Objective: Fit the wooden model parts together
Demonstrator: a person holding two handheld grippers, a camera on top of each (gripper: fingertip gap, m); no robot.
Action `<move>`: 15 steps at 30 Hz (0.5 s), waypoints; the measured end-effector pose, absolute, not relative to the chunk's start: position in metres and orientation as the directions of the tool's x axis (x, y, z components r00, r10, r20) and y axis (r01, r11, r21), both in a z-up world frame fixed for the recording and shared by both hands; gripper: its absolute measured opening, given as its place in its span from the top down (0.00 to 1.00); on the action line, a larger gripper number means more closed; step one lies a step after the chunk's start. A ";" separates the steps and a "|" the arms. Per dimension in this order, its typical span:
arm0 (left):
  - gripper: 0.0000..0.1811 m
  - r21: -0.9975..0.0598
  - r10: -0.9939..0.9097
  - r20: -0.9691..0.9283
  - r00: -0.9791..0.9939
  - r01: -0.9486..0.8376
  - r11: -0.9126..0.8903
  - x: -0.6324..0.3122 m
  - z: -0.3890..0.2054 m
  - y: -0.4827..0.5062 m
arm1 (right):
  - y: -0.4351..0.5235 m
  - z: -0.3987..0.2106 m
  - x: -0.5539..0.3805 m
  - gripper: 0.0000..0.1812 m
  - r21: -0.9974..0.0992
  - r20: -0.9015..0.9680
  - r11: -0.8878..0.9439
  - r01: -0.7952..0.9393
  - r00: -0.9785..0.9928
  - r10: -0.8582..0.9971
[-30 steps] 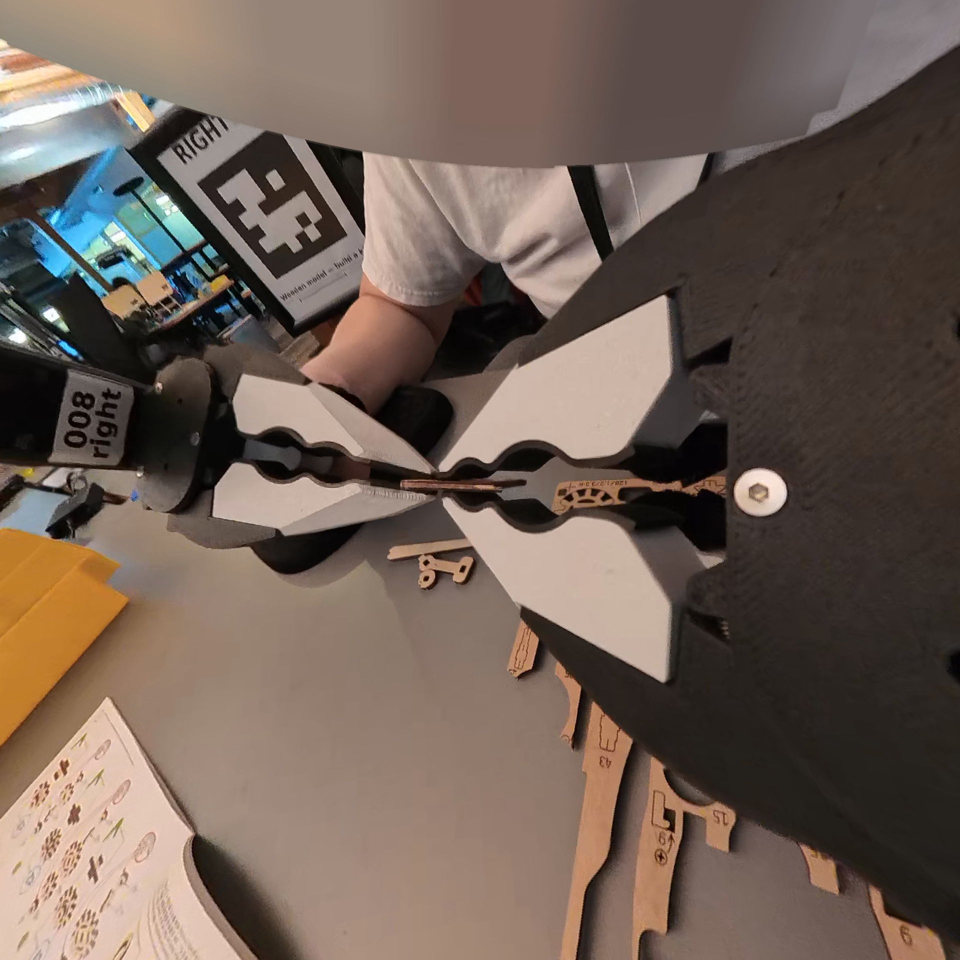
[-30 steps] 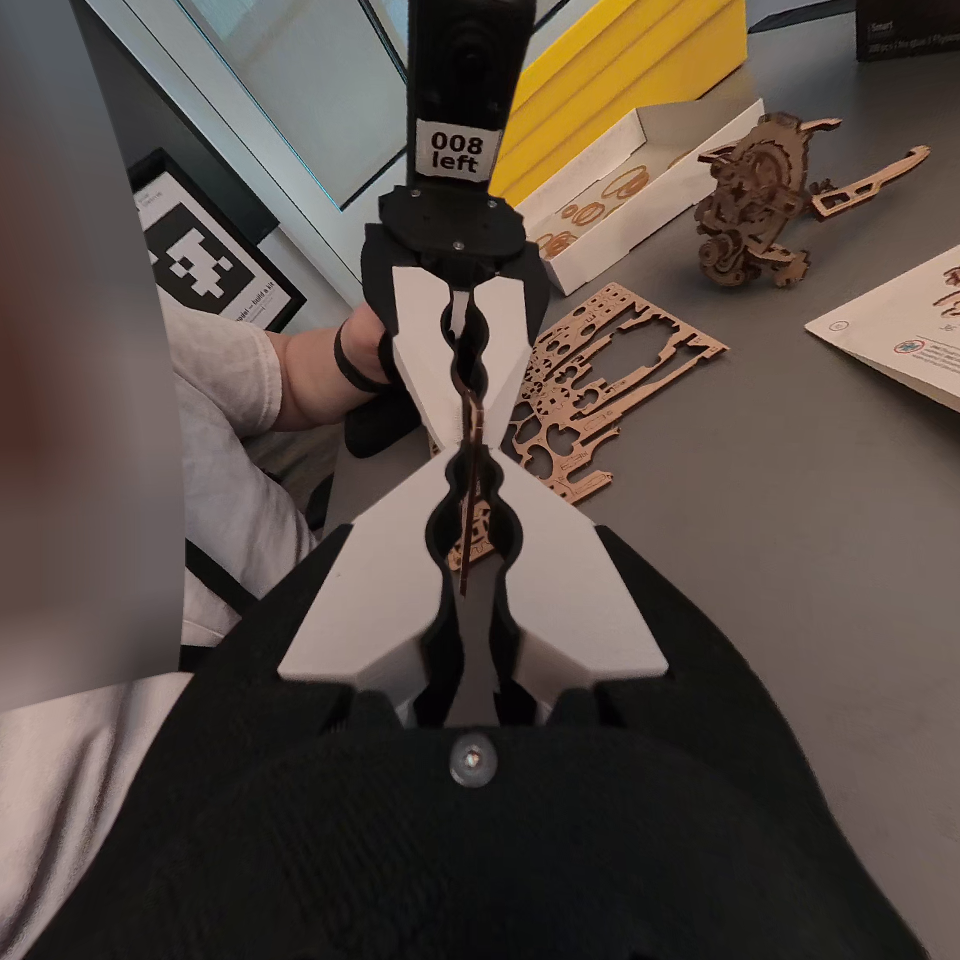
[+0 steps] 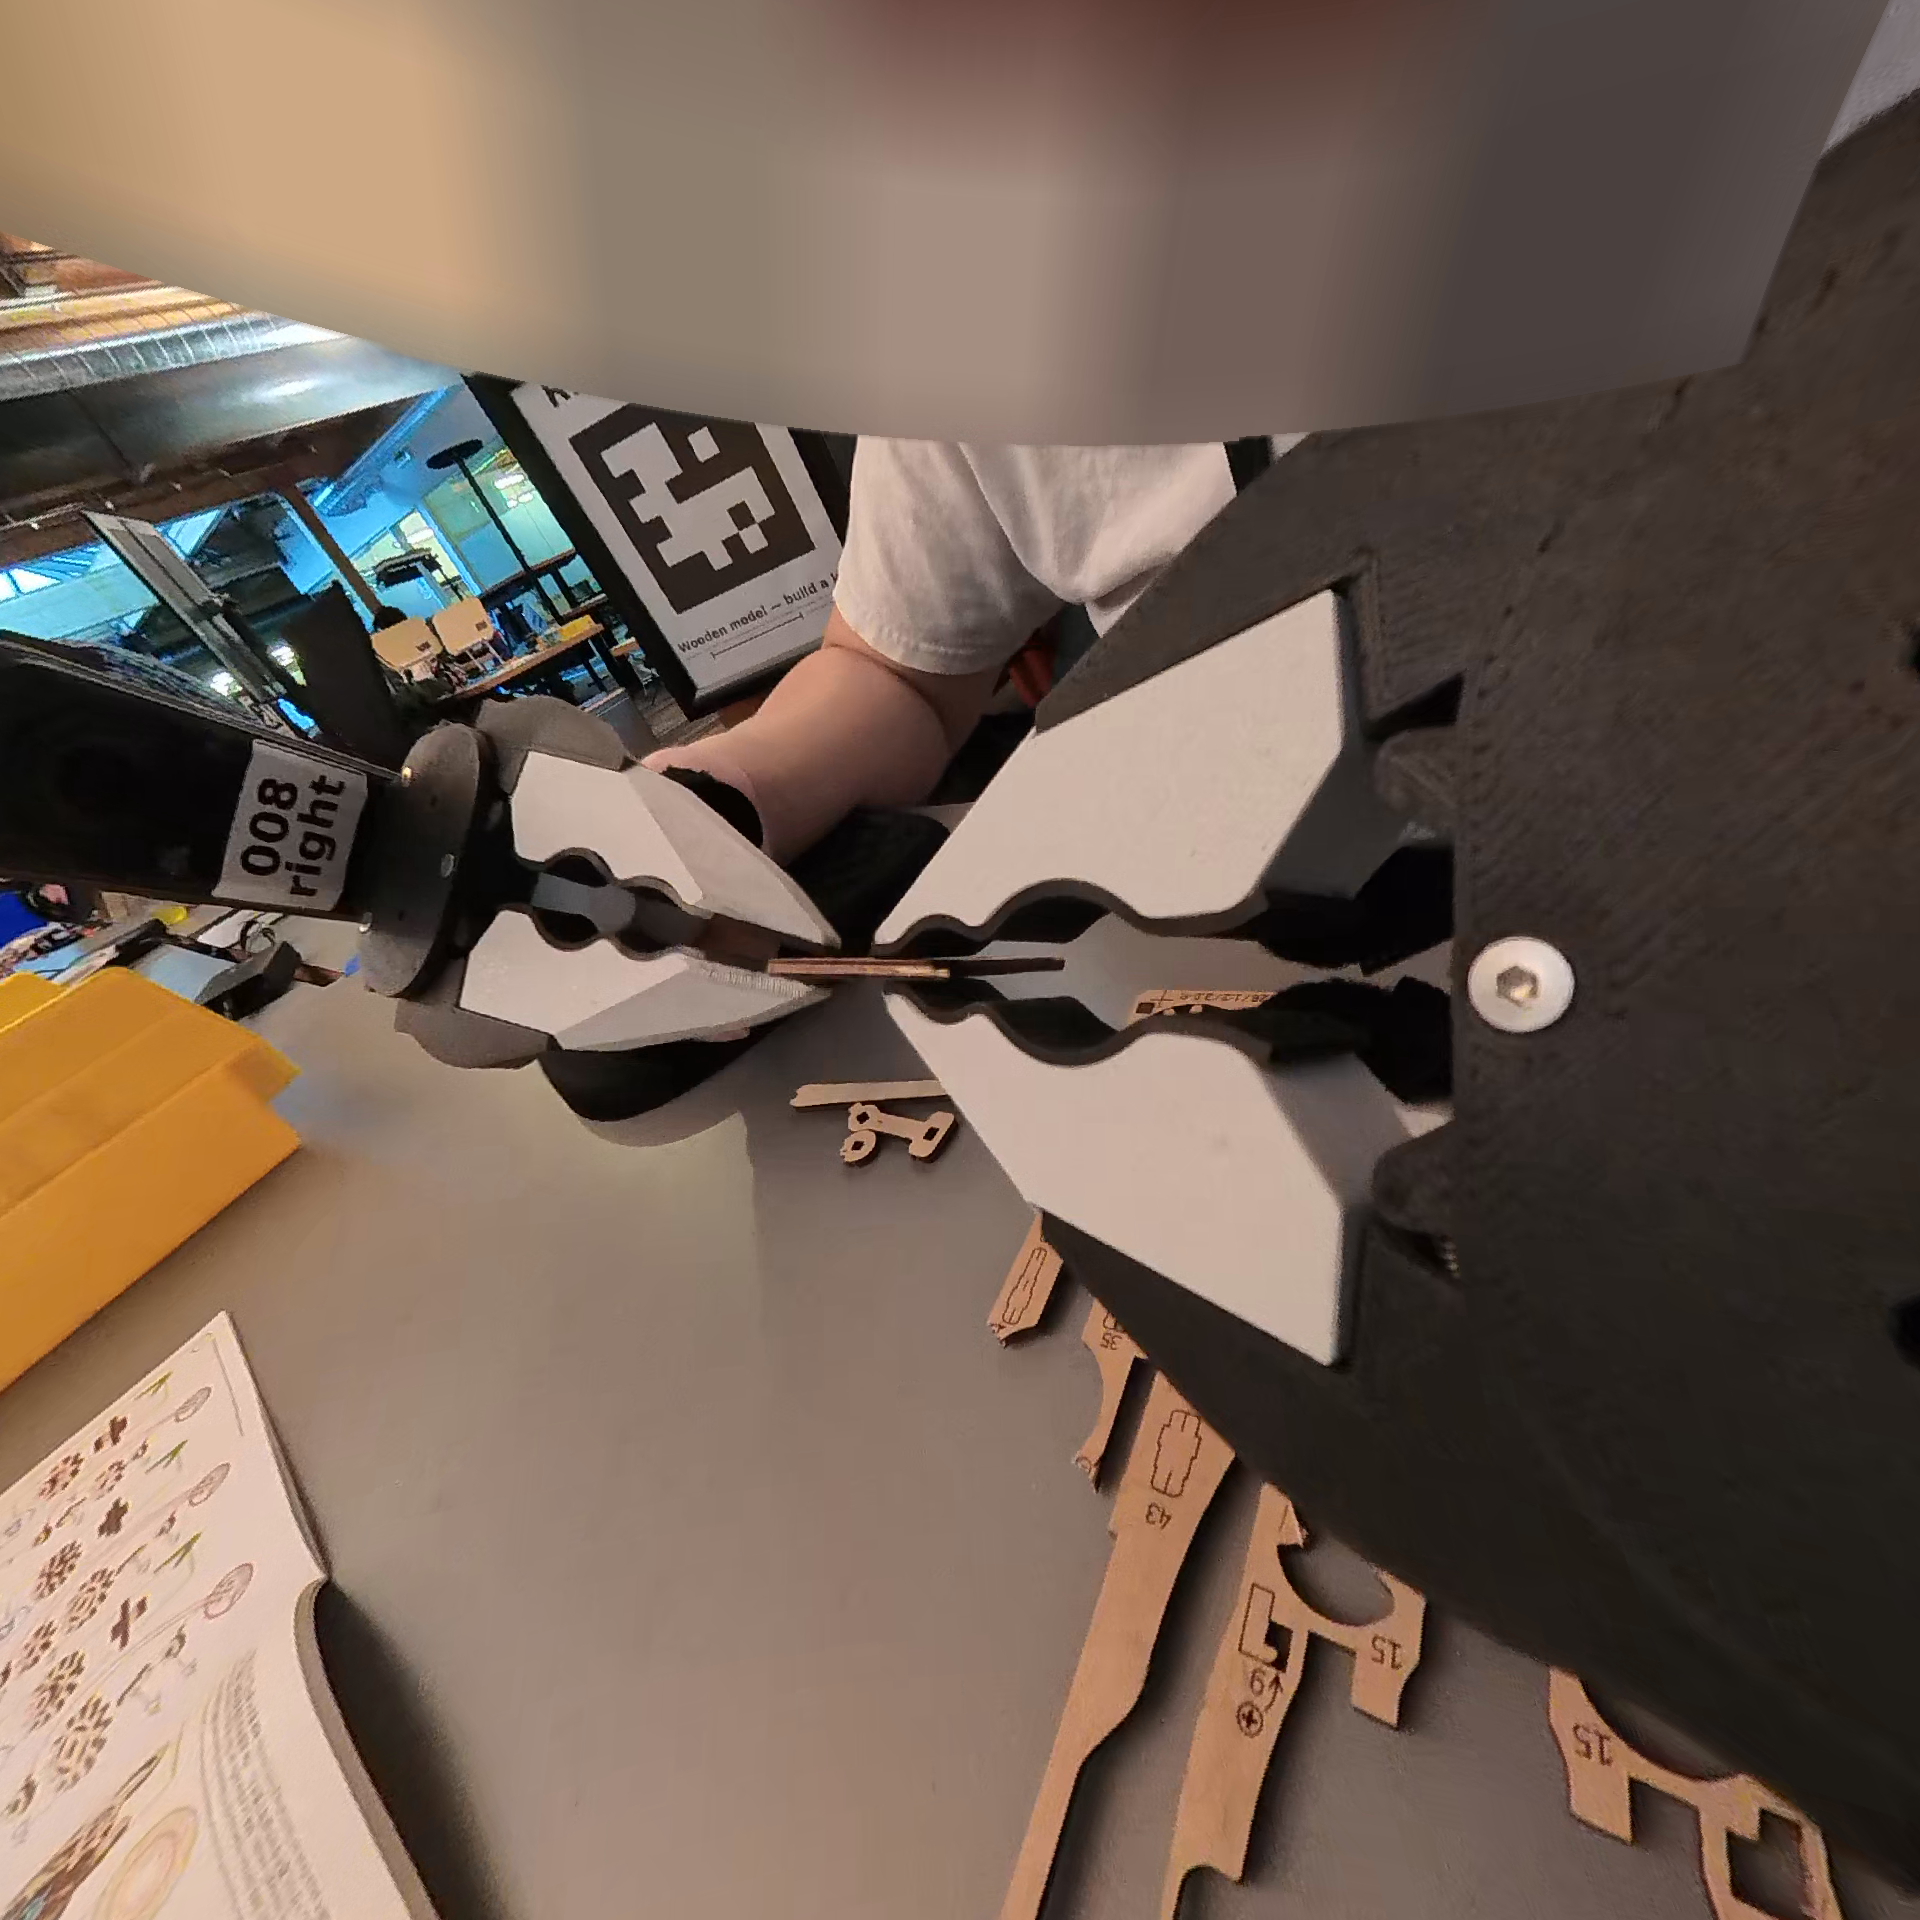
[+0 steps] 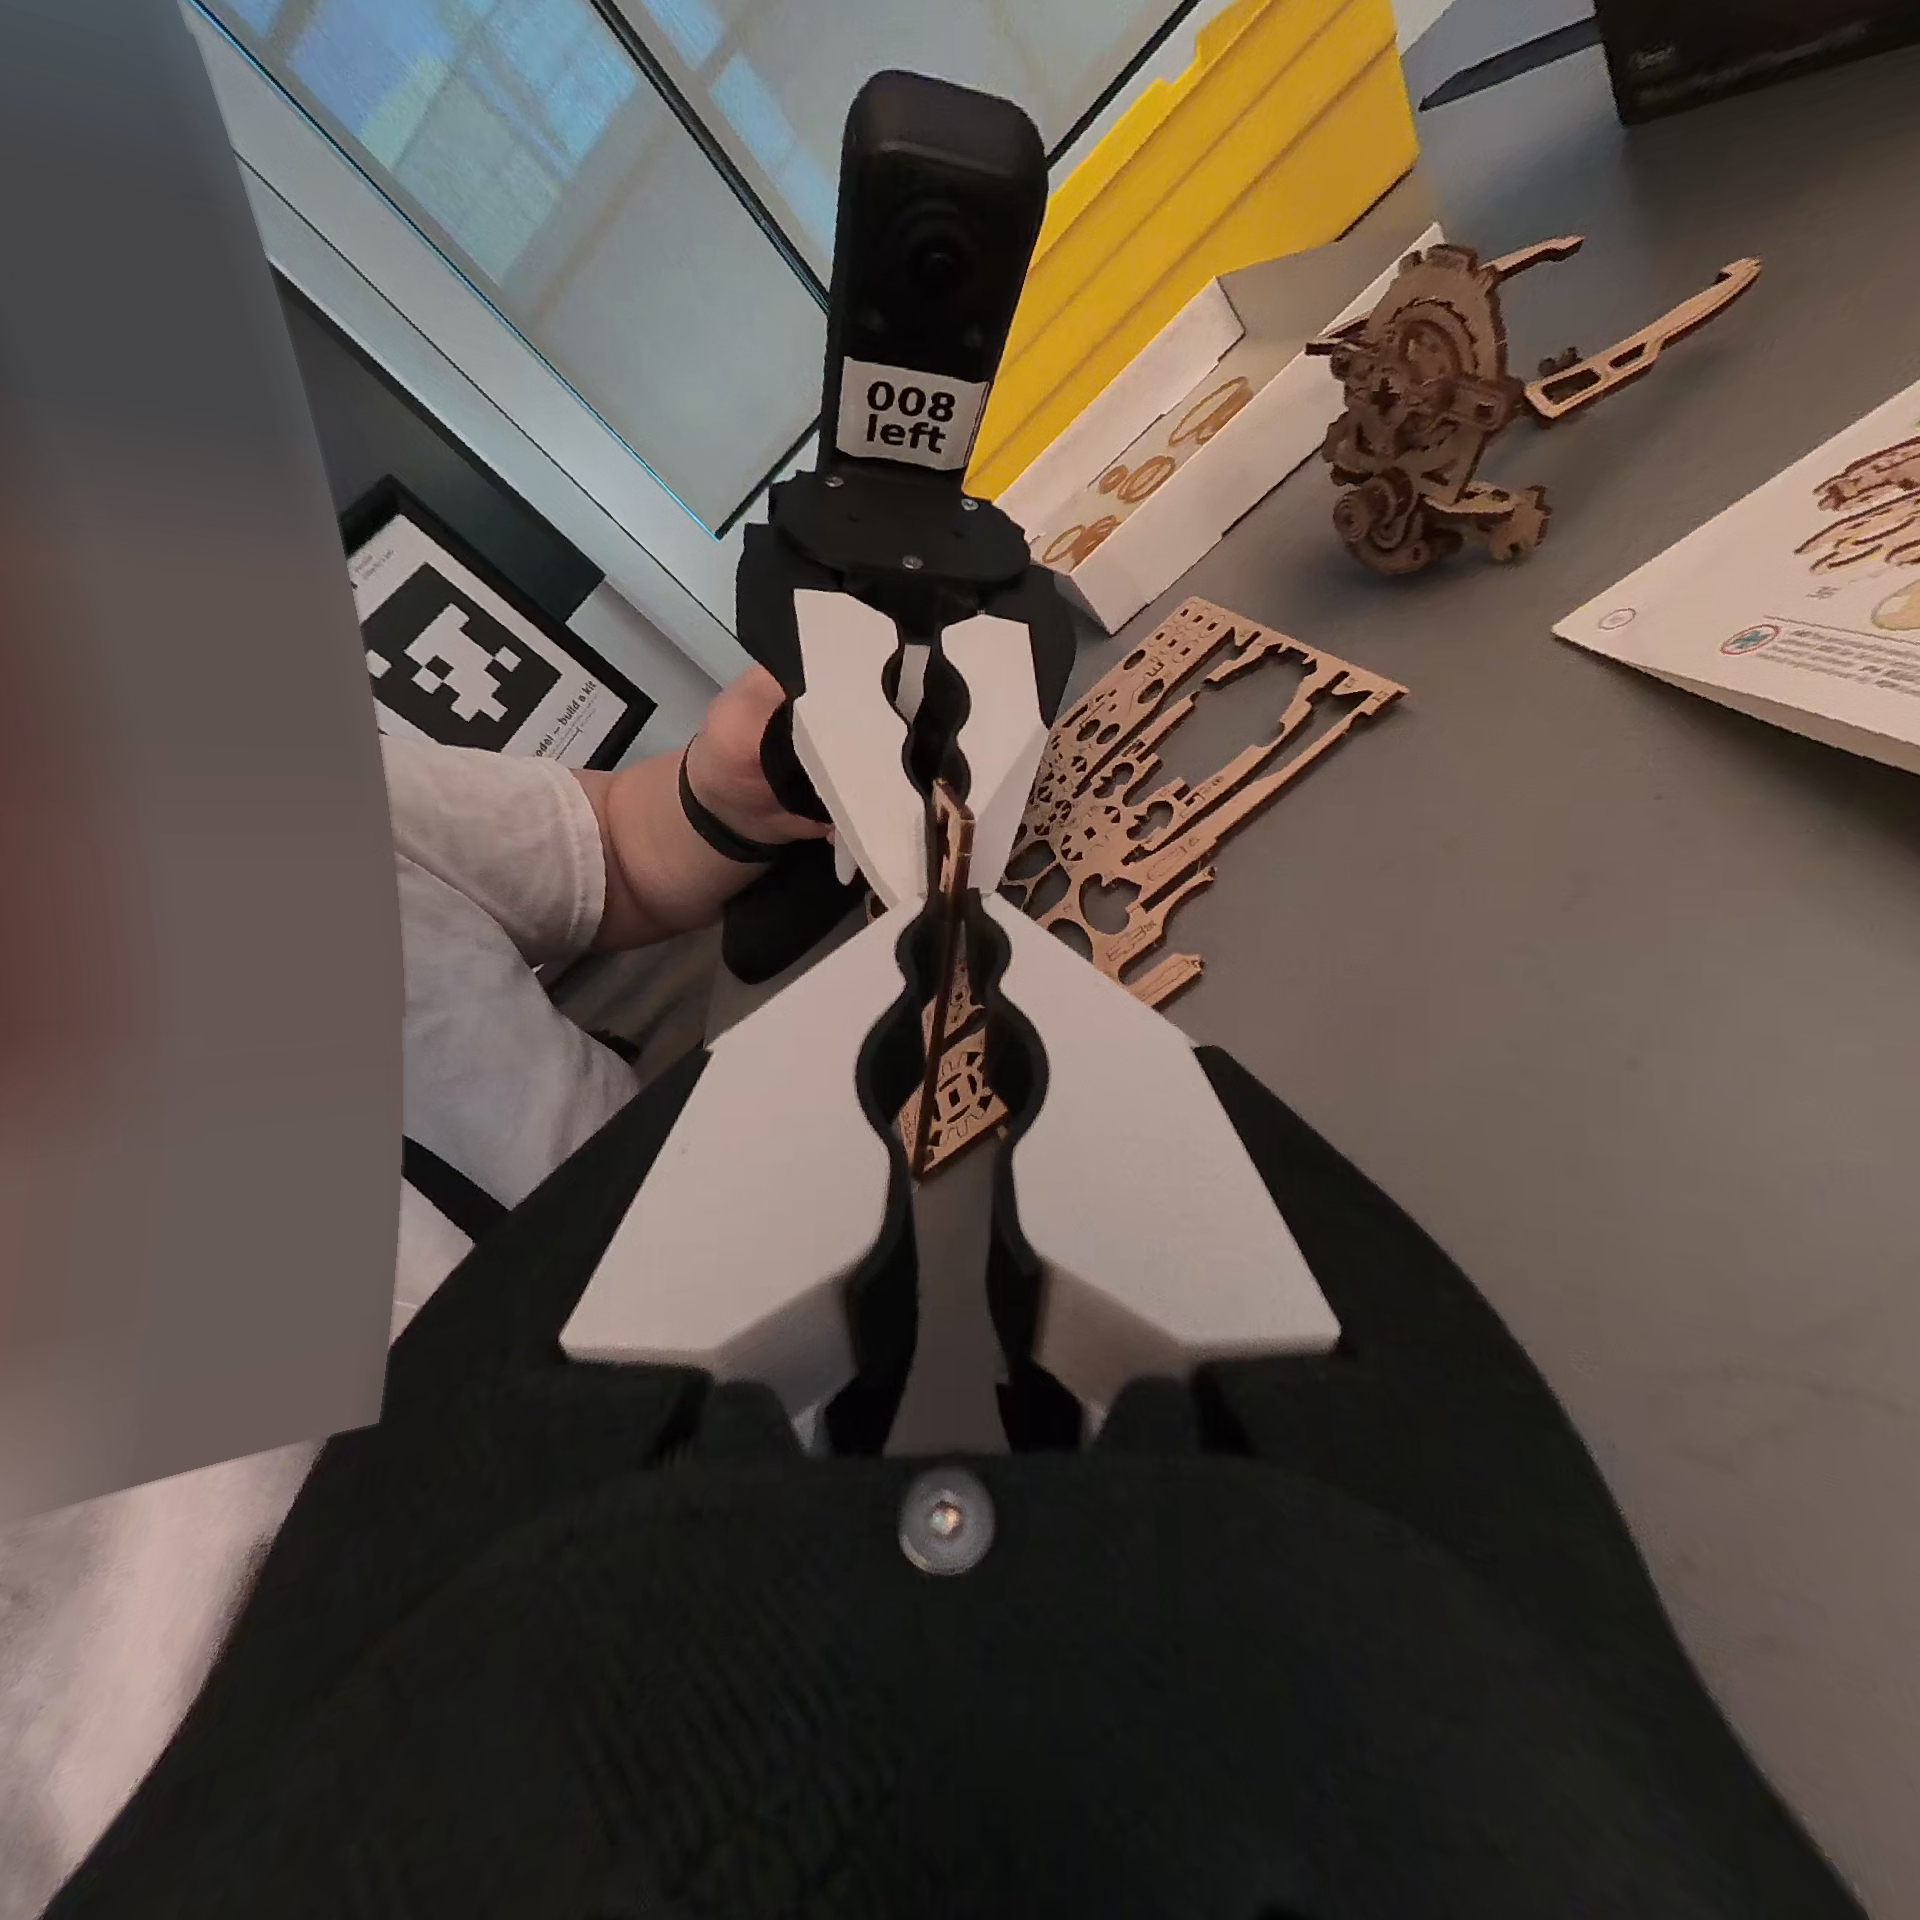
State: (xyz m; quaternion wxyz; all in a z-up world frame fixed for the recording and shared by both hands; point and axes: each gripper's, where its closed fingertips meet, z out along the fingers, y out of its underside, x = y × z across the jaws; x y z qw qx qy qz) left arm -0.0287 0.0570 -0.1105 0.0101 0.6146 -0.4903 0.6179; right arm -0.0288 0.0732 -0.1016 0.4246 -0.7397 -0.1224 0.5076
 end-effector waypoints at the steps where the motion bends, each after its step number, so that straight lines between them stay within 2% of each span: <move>1: 1.00 -0.593 -0.593 0.769 -0.240 -0.613 -0.522 -0.029 -0.111 0.058 | 0.074 -0.101 -0.028 1.00 -0.752 -0.647 -0.608 -0.254 0.457 0.610; 5: 1.00 -0.595 -0.614 0.759 -0.217 -0.614 -0.519 -0.028 -0.114 0.061 | 0.075 -0.100 -0.026 1.00 -0.767 -0.629 -0.589 -0.254 0.479 0.612; 8: 1.00 -0.592 -0.610 0.762 -0.216 -0.614 -0.522 -0.028 -0.114 0.061 | 0.078 -0.107 -0.027 0.92 -0.773 -0.609 -0.592 -0.227 0.529 0.592; 12: 1.00 -0.599 -0.618 0.755 -0.219 -0.614 -0.514 -0.027 -0.114 0.059 | 0.080 -0.109 -0.027 0.94 -0.789 -0.580 -0.579 -0.206 0.562 0.590; 15: 1.00 -0.598 -0.624 0.753 -0.210 -0.615 -0.514 -0.026 -0.116 0.060 | 0.079 -0.108 -0.028 0.99 -0.805 -0.558 -0.562 -0.192 0.569 0.604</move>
